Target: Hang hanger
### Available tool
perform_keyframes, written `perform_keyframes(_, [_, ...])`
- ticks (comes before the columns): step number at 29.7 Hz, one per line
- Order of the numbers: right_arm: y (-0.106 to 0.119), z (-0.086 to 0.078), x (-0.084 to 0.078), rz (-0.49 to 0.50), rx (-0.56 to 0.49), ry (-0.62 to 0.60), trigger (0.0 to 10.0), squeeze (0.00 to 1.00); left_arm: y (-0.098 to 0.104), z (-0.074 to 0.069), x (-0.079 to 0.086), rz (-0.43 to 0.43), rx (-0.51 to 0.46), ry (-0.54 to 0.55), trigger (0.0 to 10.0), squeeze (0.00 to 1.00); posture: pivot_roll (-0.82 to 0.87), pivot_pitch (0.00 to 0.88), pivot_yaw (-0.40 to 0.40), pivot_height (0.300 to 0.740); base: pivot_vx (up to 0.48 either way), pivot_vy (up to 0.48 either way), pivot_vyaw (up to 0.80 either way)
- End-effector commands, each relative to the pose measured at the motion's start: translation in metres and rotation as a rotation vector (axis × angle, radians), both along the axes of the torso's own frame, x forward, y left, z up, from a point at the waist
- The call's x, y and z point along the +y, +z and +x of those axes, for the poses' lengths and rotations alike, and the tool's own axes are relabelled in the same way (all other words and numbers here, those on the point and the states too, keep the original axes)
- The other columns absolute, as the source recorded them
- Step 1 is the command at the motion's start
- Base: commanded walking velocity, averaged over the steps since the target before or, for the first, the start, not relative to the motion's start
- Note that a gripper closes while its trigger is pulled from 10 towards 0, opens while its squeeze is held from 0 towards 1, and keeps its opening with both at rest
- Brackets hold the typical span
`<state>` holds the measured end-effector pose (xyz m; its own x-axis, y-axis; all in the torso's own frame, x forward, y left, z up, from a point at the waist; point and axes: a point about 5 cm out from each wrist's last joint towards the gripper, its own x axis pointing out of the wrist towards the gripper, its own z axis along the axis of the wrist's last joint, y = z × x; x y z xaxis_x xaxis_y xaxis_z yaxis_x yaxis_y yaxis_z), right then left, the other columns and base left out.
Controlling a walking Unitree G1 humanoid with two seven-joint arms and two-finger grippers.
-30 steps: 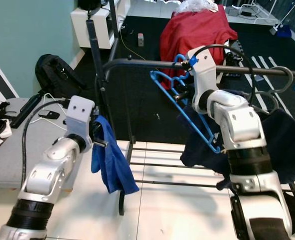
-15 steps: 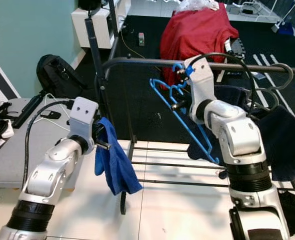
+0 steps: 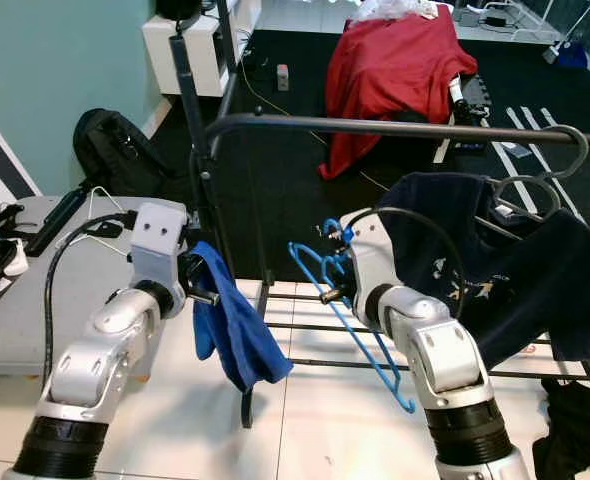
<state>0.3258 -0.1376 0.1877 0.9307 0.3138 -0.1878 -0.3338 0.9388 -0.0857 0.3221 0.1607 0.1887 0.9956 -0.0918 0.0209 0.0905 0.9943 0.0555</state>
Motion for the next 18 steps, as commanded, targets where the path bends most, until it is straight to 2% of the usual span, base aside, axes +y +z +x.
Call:
perform_keyframes(1, [-0.005,0.001,-0.014,0.002,-0.081,-0.131,10.0,0.00,-0.003,-0.008,0.014,-0.015,-0.029,0.072,10.0,0.00,-0.04,0.202,-0.029,0.740,0.000,0.000,0.00])
perform_keyframes(2, [-0.005,0.001,-0.014,0.002,-0.081,-0.131,10.0,0.00,-0.003,-0.008,0.014,-0.015,-0.029,0.072,10.0,0.00,-0.04,0.202,-0.029,0.740,0.000,0.000,0.00])
perform_keyframes(4, [-0.006,-0.002,-0.020,-0.019,-0.156,-0.225,10.0,0.00,-0.007,-0.015,0.018,-0.046,-0.016,0.097,10.0,0.00,-0.03,0.196,-0.037,0.740,0.000,0.000,0.00])
perform_keyframes(7, [-0.005,-0.004,-0.021,-0.032,-0.182,-0.244,10.0,0.00,-0.008,-0.016,0.019,-0.060,-0.012,0.100,10.0,0.00,-0.03,0.196,-0.037,0.740,0.000,0.000,0.00])
perform_keyframes(10, [-0.010,-0.007,-0.014,0.030,-0.178,-0.215,10.0,0.00,-0.012,-0.020,0.021,-0.090,-0.008,0.116,10.0,0.00,-0.04,0.179,-0.037,0.740,0.000,0.000,0.00])
perform_keyframes(12, [-0.010,-0.007,-0.014,0.030,-0.178,-0.215,10.0,0.00,-0.012,-0.020,0.021,-0.090,-0.008,0.116,10.0,0.00,-0.04,0.179,-0.037,0.740,0.000,0.000,0.00])
perform_keyframes(13, [-0.008,-0.009,-0.010,0.085,-0.169,-0.189,10.0,0.00,-0.012,-0.021,0.020,-0.108,-0.009,0.118,10.0,0.00,-0.04,0.169,-0.037,0.740,0.000,0.000,0.00])
perform_keyframes(14, [-0.008,-0.009,-0.010,0.085,-0.169,-0.189,10.0,0.00,-0.012,-0.021,0.020,-0.108,-0.009,0.118,10.0,0.00,-0.04,0.169,-0.037,0.740,0.000,0.000,0.00])
perform_keyframes(15, [-0.007,-0.010,-0.005,0.123,-0.175,-0.160,10.0,0.00,-0.012,-0.021,0.020,-0.122,-0.012,0.114,10.0,0.00,-0.04,0.180,-0.037,0.740,0.000,0.000,0.00])
perform_keyframes(18, [-0.008,-0.011,0.002,0.152,-0.190,-0.127,10.0,0.00,-0.012,-0.018,0.014,-0.125,-0.007,0.090,10.0,0.00,-0.04,0.175,-0.038,0.740,0.000,0.000,0.00])
